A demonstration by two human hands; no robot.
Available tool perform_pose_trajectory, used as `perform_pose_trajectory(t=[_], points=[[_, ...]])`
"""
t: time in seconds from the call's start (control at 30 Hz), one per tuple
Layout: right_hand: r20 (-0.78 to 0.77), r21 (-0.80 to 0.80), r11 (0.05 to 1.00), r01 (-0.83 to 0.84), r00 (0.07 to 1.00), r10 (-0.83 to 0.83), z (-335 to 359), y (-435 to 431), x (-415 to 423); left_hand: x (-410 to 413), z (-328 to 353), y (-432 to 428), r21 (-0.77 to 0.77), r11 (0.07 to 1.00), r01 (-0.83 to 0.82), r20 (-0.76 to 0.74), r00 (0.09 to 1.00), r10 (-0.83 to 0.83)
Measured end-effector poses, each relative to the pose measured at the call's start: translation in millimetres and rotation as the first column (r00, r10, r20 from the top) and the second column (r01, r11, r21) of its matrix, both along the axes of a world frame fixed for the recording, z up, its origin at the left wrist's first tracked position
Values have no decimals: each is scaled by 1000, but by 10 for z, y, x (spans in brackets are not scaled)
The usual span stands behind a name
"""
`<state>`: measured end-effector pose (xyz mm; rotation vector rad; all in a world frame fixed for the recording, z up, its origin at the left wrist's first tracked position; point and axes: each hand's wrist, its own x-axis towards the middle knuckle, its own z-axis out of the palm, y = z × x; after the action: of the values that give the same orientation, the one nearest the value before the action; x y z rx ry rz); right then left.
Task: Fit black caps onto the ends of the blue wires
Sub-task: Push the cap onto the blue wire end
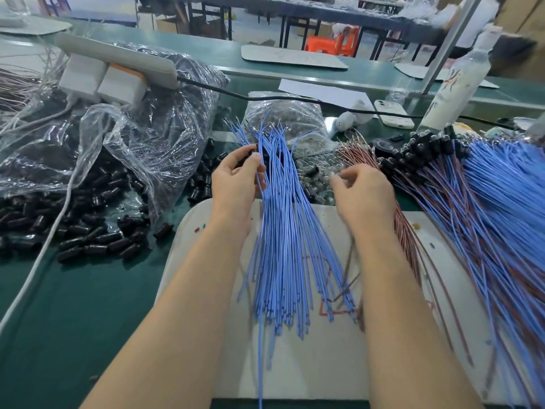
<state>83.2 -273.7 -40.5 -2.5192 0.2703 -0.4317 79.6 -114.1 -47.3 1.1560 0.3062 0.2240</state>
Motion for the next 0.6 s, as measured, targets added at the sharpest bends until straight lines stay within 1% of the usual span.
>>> perform_pose_trajectory(t=[0.03, 0.07, 0.1, 0.13, 0.27, 0.3, 0.33, 0.37, 0.4, 0.43, 0.47, 0.5, 0.53, 0.57, 0.6], points=[[-99, -60, 995, 82, 991, -88, -18, -101, 38, -4, 2, 1, -15, 1000, 6, -1, 1000, -6], [-204, -108, 986, 127, 968, -146, -43, -161, 65, -7, 7, -4, -27, 1000, 13, -2, 1000, -13], [-266, -133, 981, 143, 948, -174, -69, -183, 83, -9, 11, -12, -34, 999, 20, -5, 1000, -20], [-289, -132, 980, 147, 940, -180, -94, -174, 99, -12, 13, -24, -36, 999, 27, -11, 1000, -27], [-245, -59, 984, 165, 954, -175, -124, -138, 138, -17, 2, -46, -4, 999, 34, -32, 999, -34], [-211, -7, 985, 171, 963, -169, -115, -159, 142, -14, 1, -42, -3, 999, 34, -34, 999, -34], [-169, 86, 983, 160, 975, -144, -97, -175, 132, -13, 2, -37, -8, 999, 38, -39, 999, -38], [-121, 228, 967, 117, 988, -91, -70, -185, 118, -7, 4, -34, -19, 999, 46, -49, 998, -47], [-89, 417, 908, 45, 996, -8, -27, -177, 94, -7, 9, -32, -29, 998, 59, -64, 996, -61], [-68, 615, 788, -33, 993, 95, 26, -158, 67, -5, 14, -32, -40, 996, 78, -82, 993, -82], [-38, 790, 605, -97, 978, 207, 73, -133, 37, -7, 19, -35, -54, 993, 107, -98, 989, -112], [10, 906, 401, -138, 952, 305, 108, -104, 12, -9, 24, -40, -75, 987, 143, -106, 983, -150], [57, 955, 250, -162, 923, 380, 136, -80, -8, -14, 30, -45, -100, 978, 185, -101, 976, -195], [93, 969, 166, -184, 891, 444, 154, -60, -25, -18, 35, -53, -122, 965, 231, -86, 966, -242], [123, 972, 113, -205, 859, 497, 163, -43, -37, -24, 43, -56, -137, 950, 281, -66, 954, -292]])
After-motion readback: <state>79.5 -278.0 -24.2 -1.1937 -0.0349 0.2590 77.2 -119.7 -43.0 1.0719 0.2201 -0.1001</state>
